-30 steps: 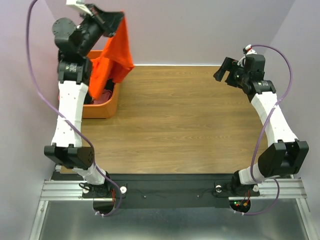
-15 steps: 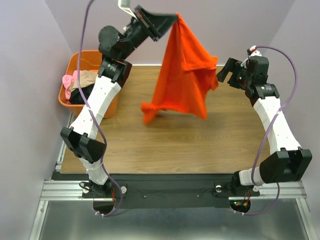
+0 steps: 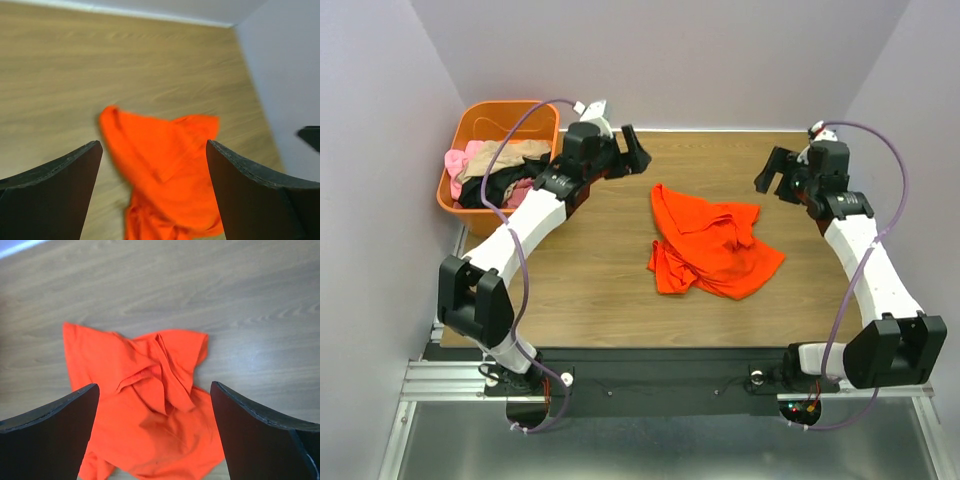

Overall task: Fold and stack the t-shirts
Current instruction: Move the tshirt to the center of the board

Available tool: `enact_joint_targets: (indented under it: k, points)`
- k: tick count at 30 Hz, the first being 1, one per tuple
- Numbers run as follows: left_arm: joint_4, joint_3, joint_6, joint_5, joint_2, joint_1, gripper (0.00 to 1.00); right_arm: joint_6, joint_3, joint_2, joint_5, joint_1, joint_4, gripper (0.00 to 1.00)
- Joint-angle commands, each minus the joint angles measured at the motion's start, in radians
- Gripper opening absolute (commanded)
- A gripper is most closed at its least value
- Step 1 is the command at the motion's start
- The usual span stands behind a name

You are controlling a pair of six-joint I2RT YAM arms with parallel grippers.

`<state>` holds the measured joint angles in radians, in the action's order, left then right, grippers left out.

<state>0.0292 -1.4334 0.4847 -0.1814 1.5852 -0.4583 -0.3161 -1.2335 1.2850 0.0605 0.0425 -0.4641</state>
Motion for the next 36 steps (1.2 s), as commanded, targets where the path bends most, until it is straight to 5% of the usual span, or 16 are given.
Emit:
enact_joint_targets:
  k: [1,7,13,21,36]
  points:
    - [-0.106,0.094,-0.107,0.174,-0.11,-0.025,0.97,0.037,0.069,-0.023,0.025,0.043,0.013,0.97]
    - [-0.149,0.328,-0.054,0.197,-0.145,-0.088,0.96,0.019,0.12,0.086,-0.027,0.281,0.018,0.96]
    - [-0.135,0.429,-0.043,0.129,-0.116,-0.147,0.89,-0.035,0.118,0.183,0.013,0.293,0.045,0.95]
    - [-0.183,0.355,-0.115,0.004,0.03,-0.238,0.69,-0.05,0.106,0.229,0.022,0.293,0.045,0.95]
    - [-0.236,0.39,-0.1,-0.118,0.068,-0.315,0.67,-0.078,0.118,0.228,-0.011,0.293,0.045,0.95]
